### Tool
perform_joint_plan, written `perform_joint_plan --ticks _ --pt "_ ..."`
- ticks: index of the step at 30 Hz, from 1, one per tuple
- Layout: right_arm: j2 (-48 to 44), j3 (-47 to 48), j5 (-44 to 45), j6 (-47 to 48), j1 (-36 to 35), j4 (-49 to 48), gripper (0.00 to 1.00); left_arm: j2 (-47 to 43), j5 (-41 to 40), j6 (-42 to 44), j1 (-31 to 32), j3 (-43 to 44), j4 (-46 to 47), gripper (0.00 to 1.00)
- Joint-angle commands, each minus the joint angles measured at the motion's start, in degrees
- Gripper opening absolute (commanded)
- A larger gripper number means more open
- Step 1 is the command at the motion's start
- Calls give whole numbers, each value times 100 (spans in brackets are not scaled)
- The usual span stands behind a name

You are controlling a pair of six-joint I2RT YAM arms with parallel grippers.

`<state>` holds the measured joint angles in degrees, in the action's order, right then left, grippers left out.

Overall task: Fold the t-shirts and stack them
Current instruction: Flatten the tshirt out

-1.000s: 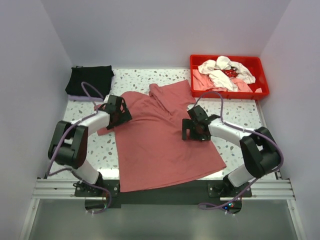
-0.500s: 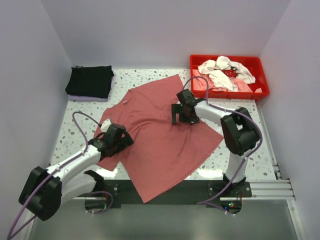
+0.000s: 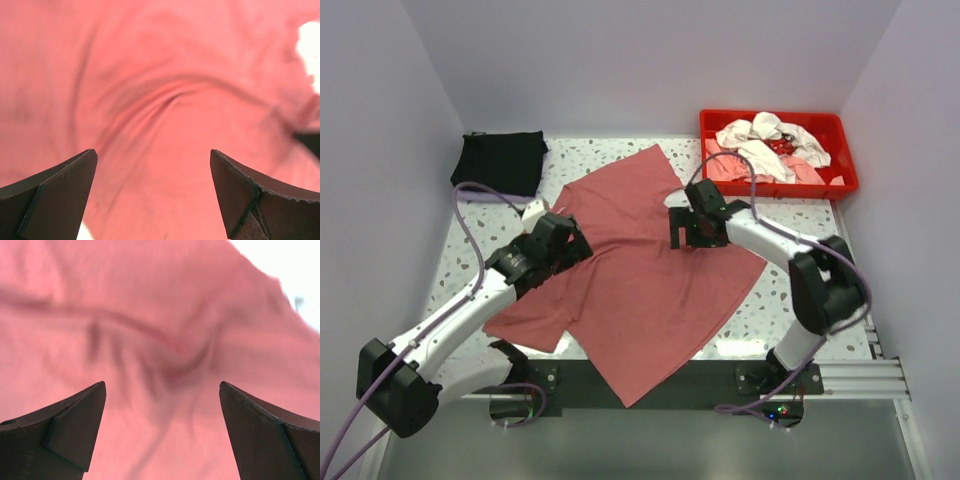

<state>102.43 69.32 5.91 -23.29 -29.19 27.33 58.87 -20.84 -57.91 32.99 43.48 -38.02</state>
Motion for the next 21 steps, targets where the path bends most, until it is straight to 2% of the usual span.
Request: perform_joint_plan --ticks 1,4,8,12,15,21 --pt "-1415 -768 -318 -333 -25 -70 99 552 -623 841 -152 678 485 100" --pt "-2049 -1560 -573 -615 -174 -141 99 1272 140 1518 -723 950 1040 100" --pt "-2604 -2386 -889 -966 -605 -9 99 2171 185 1836 -1250 1215 1507 100" --pt "-2615 -2862 -1426 -1248 -921 -219 99 2874 291 2029 -1497 1399 1850 100" --pt "-2500 -3134 -1356 -1327 -966 -202 99 3427 467 2065 -1664 1391 1833 100" --pt "-2316 -3065 -655 -1258 -896 140 99 3404 634 2012 -1980 777 1982 100"
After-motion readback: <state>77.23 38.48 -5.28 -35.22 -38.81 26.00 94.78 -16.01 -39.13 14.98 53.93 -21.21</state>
